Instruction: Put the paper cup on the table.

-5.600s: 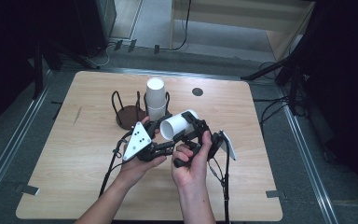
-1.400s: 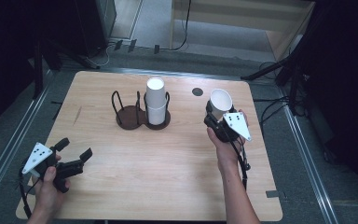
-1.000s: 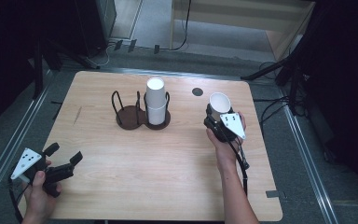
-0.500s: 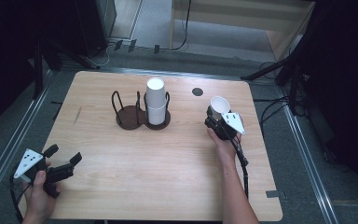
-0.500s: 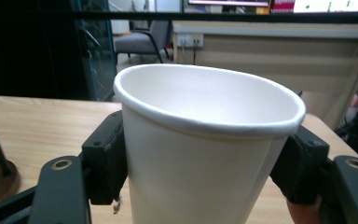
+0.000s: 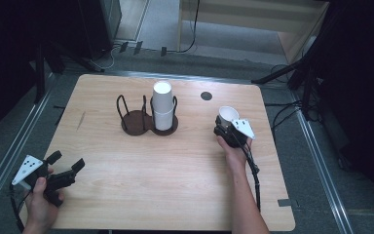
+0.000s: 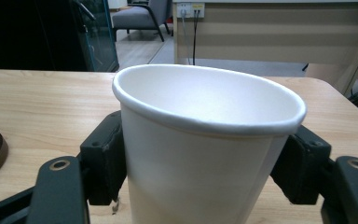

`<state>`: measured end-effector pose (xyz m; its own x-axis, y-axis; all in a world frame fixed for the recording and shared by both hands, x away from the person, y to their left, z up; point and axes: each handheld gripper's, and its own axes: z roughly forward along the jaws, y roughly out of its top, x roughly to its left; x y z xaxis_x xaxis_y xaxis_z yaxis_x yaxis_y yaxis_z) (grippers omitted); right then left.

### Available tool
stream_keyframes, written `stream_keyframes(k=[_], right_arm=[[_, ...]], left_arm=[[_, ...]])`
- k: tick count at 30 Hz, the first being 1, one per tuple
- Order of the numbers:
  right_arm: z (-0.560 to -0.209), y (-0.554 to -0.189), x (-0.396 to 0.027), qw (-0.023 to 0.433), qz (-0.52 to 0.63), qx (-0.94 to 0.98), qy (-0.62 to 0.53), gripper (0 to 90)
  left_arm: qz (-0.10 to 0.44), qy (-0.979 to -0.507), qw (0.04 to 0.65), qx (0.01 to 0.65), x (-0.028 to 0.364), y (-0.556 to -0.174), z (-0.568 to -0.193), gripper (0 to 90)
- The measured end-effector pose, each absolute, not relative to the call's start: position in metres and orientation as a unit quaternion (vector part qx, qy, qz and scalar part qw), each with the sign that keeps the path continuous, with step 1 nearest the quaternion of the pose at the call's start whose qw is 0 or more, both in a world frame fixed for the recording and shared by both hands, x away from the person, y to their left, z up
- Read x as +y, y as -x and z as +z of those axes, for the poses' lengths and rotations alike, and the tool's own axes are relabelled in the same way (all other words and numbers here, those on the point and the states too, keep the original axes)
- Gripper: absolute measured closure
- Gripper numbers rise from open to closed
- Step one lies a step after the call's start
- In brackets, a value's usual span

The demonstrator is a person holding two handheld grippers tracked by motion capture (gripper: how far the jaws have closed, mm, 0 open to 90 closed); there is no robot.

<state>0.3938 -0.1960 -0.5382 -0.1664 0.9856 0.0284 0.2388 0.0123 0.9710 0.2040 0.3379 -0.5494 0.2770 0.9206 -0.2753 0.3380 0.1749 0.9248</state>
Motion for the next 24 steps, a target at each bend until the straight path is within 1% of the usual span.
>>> stream_keyframes(k=[9, 15, 21, 24], right_arm=[[-0.5397, -0.3911, -0.1973, 0.384, 0.457, 0.602, -0.531, 25.6], [-0.5366, -0.39, -0.2012, 0.361, 0.449, 0.602, -0.553, 23.8], [-0.5348, -0.387, -0.2051, 0.355, 0.442, 0.607, -0.557, 23.3], [-0.5335, -0.3859, -0.2055, 0.354, 0.443, 0.611, -0.553, 21.2]], left_arm=[[0.263, -0.586, 0.548, 0.537, 0.3381, -0.204, -0.5497, 0.0], [0.262, -0.585, 0.549, 0.537, 0.3382, -0.204, -0.5498, 0.0], [0.26, -0.585, 0.551, 0.535, 0.3384, -0.2041, -0.5498, 0.0], [0.259, -0.585, 0.552, 0.535, 0.3385, -0.2041, -0.5499, 0.0]])
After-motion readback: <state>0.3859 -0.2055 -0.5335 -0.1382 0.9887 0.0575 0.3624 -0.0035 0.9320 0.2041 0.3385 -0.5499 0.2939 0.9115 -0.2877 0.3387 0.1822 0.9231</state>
